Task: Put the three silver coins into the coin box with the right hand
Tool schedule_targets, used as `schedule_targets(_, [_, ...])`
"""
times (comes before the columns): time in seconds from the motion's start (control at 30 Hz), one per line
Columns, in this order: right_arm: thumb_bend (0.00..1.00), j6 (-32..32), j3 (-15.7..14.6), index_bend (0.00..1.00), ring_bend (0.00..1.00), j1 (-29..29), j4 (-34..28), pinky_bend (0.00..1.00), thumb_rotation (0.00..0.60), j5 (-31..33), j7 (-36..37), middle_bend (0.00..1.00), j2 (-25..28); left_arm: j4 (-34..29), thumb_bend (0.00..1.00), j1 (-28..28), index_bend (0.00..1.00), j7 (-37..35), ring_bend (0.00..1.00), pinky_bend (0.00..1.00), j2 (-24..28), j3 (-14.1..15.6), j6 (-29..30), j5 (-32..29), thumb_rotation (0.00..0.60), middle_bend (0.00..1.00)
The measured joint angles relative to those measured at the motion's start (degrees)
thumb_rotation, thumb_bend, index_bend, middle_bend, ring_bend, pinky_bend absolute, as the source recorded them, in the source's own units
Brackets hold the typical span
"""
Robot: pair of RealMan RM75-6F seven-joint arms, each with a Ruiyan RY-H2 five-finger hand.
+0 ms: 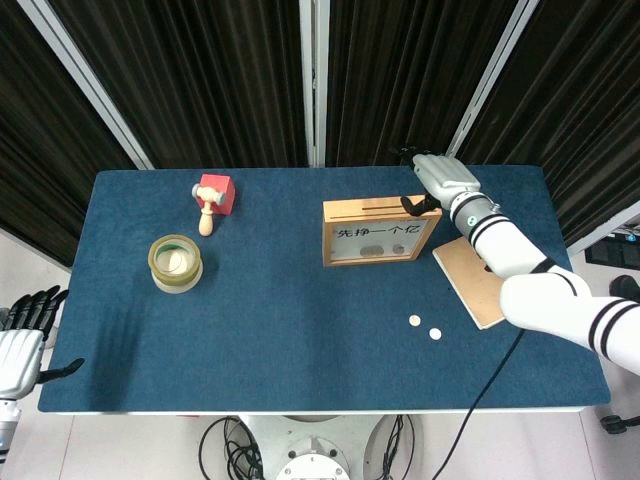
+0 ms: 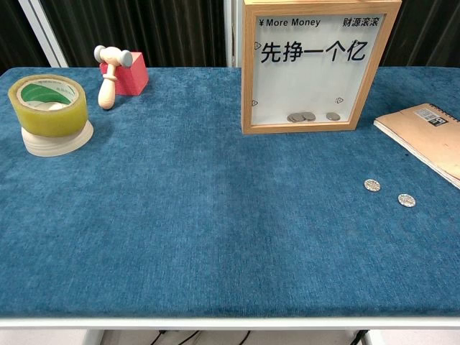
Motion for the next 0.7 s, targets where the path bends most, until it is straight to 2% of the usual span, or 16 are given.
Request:
schedule_targets(0.1, [0.34,7.5,0.7,0.00,0.00,-5.0,-6.1,0.00,0.600,-7.3,0.1,0.00,2.3,0.1,0.00,0.1,0.06,0.4,0.00,0.00,-0.3,-0.1,0.1,-0.1,0.600,0.01])
schedule_targets(0.2, [0.31,17.1,0.4,0.00,0.00,-12.0,-11.4,0.00,0.600,-17.4,0.1,0.00,3.7,0.1,0.00,0.1,0.06,1.0,0.00,0.00,-0.6,-0.1,0.3,-0.1,0.600,0.01])
schedule_targets(0.37, [0.29,37.3,-2.9,0.00,0.00,-28.1,-14.9,0.00,0.600,-37.3,-2.5,0.00,1.7,-0.6,0.00,0.0,0.06,2.4,0.00,0.00,-0.9,-0.1,0.6,0.5,0.600,0.01])
schedule_targets(0.43, [0.28,45.3,-4.7,0.00,0.00,-35.9,-14.0,0.00,0.600,-44.8,-3.9,0.00,-1.2,-0.9,0.00,-0.1,0.06,3.5,0.00,0.00,-1.1,-0.2,1.0,0.8,0.600,0.01])
schedule_targets(0.53, [0.26,53.2,-7.1,0.00,0.00,-46.2,-10.2,0.00,0.600,-51.8,-5.6,0.00,-7.8,-1.4,0.00,-0.1,0.06,4.7,0.00,0.00,-1.5,-0.2,1.3,1.1,0.600,0.01])
schedule_targets(0.7, [0.25,58.2,-9.0,0.00,0.00,-55.9,0.8,0.00,0.600,-56.0,-6.2,0.00,-19.7,-1.8,0.00,-0.2,0.06,6.1,0.00,0.00,-2.1,-0.2,1.7,1.7,0.600,0.01])
